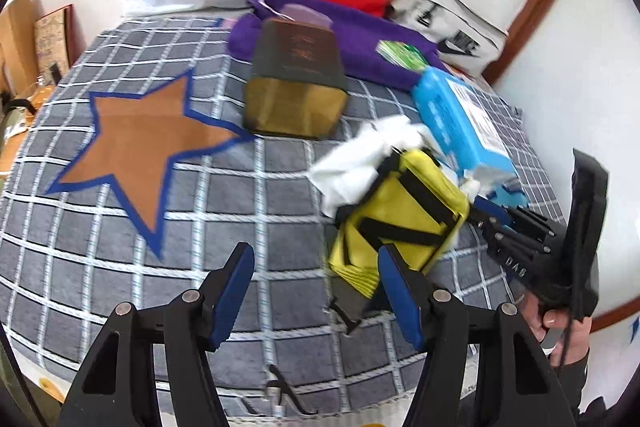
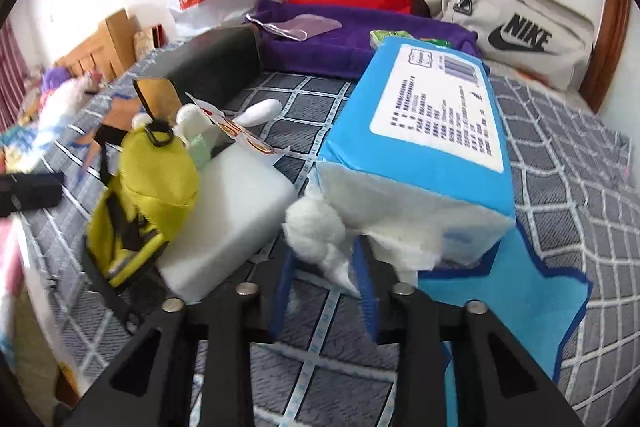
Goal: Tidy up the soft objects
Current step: 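Grasp the white tissue-wrapped cotton ball with the right tool, then lift the cotton ball in the right tool toward the purple towel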
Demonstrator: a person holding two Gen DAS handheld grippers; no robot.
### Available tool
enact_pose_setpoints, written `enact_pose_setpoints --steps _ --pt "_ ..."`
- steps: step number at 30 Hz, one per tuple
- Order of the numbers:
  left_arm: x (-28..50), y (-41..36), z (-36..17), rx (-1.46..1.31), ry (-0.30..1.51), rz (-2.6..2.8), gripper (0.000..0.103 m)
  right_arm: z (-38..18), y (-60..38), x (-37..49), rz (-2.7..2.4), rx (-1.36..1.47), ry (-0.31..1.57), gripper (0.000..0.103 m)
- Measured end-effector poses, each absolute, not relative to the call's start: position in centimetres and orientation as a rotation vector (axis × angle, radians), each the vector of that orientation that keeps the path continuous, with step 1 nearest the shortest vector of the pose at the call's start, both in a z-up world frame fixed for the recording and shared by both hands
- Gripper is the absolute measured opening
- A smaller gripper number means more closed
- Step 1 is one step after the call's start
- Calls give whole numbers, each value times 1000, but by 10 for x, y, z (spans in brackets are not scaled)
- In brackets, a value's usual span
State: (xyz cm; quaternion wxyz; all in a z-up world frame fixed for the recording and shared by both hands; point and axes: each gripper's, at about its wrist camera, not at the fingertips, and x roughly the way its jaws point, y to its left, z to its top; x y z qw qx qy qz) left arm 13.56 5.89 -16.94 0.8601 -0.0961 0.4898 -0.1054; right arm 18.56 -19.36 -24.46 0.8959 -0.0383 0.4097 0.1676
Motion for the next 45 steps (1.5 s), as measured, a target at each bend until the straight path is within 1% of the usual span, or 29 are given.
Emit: enact_pose_setpoints --steps 7,10,20,26,27,29,32,33,34,38,45 --pt "121 41 -172 -197 1029 -286 62 -229 -210 157 328 -42 822 19" --pt "116 33 -176 -186 1060 -281 62 -223 -221 143 311 -19 808 19" --pt "104 26 -203 -477 1149 -275 60 -211 -239 112 323 31 775 19" --pt "112 17 -209 -588 1129 -180 59 -213 -250 106 333 62 774 19" --pt "114 16 -209 -607 1121 -155 57 -214 -252 106 328 63 777 19" --pt "117 12 -210 -603 1118 -113 39 -214 -255 105 321 65 772 19" --pt "121 3 -210 -534 1125 -77 27 -216 -260 103 334 81 772 19" --pt "121 3 -210 -539 1135 -84 25 -217 -260 102 336 79 775 19" --pt "121 7 -211 -547 1145 -87 22 -218 -261 102 339 80 777 19" --pt "113 27 -210 -557 1168 -74 16 -221 -264 98 350 94 779 19" --pt "103 69 -202 -507 1148 23 12 -223 -267 95 345 117 785 19"
